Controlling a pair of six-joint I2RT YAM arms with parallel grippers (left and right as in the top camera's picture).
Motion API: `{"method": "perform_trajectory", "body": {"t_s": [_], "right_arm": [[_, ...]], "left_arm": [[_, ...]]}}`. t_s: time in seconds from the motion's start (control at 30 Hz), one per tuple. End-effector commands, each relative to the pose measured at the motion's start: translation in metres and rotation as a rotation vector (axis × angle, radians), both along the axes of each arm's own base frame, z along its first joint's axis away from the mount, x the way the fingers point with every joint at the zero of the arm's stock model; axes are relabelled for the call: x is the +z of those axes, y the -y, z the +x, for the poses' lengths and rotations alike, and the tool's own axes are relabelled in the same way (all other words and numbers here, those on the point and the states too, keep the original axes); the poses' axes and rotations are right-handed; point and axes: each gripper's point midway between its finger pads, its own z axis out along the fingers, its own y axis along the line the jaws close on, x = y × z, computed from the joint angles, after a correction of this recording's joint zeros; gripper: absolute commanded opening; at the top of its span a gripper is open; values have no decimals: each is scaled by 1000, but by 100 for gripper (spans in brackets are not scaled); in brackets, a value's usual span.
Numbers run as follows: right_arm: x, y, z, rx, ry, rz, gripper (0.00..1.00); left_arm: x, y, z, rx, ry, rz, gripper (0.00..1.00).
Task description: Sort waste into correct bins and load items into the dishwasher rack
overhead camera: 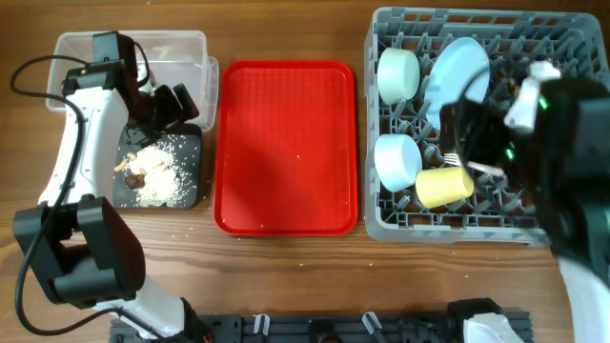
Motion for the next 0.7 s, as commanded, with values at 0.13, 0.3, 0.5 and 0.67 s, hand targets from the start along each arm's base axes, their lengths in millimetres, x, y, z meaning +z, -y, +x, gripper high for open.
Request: {"method": "perform_trajectory", "body": {"t_s": [0.13,0.3,0.5,0.67], "right_arm": [[21,-12,-46,165,79,-34,100],[15,-5,-52,182,63,-106,100],[-1,2,-39,205,47,-206,100],[0,5,-9,163,233,-235,100]], "left_arm": [[11,1,3,10,31,-7,100],[11,1,3,10,30,-7,100],[11,1,3,10,30,-7,100],[11,1,3,10,30,-7,100]]}}
